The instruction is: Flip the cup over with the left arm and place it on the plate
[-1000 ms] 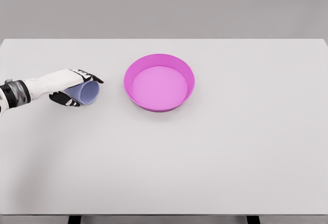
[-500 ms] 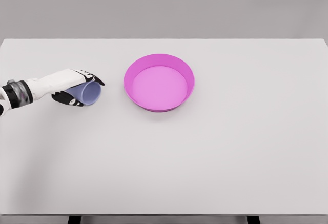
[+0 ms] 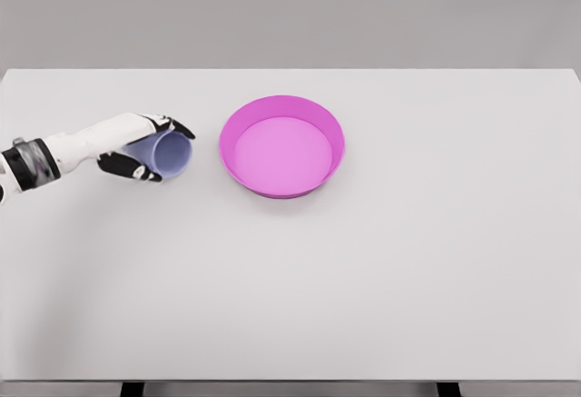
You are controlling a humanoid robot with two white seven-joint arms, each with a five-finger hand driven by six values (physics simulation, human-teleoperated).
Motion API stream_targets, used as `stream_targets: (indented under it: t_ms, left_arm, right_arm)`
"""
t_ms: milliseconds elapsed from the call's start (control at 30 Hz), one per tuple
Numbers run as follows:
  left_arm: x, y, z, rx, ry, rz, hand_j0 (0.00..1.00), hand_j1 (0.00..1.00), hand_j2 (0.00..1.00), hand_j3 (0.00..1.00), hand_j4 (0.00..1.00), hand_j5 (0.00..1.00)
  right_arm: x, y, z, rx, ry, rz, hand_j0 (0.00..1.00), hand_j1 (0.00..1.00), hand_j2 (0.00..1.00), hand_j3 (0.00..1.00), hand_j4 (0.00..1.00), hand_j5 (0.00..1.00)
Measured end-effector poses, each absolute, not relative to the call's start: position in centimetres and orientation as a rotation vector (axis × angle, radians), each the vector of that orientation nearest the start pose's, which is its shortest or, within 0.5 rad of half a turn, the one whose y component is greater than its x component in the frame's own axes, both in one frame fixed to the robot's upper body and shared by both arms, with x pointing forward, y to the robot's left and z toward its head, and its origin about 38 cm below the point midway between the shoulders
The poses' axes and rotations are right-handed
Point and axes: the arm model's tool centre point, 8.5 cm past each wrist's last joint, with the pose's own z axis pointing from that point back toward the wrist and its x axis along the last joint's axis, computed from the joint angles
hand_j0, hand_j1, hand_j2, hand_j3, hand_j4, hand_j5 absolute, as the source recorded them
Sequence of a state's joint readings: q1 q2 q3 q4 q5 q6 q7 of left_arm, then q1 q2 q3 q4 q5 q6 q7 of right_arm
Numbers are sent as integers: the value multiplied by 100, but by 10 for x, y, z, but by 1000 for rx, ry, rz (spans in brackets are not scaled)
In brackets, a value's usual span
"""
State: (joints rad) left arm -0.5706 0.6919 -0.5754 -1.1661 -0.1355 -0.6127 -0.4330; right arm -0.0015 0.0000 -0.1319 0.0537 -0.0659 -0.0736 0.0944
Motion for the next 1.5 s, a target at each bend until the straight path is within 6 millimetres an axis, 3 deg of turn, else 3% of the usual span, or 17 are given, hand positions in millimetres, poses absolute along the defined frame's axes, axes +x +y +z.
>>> stream_targets:
  t_ms: [267,800,1267,1500]
  left_arm:
    - [449,307,163,60,-1646,-1525,74,74,74,74,74,74]
    - [454,295,178,22,-1716,-1487,74,74,74,74,74,74]
    - [458,240,182,-99,-1800,-1502,75,75,75,75,75,75]
    - [456,218,175,-158,-1780,-1552,75,75,75,75,75,75]
  right_arm:
    - [-9,-263,-261,1,-39,-195,100,100,100,100,100,100]
    - [-9,-263,-261,1,-39,-195,100,100,100,100,100,100]
    - [-9,-263,-261,1,-39,-195,100,100,100,100,100,100]
    - [-9,-263,-261,1,-39,-195,100,100,100,100,100,100]
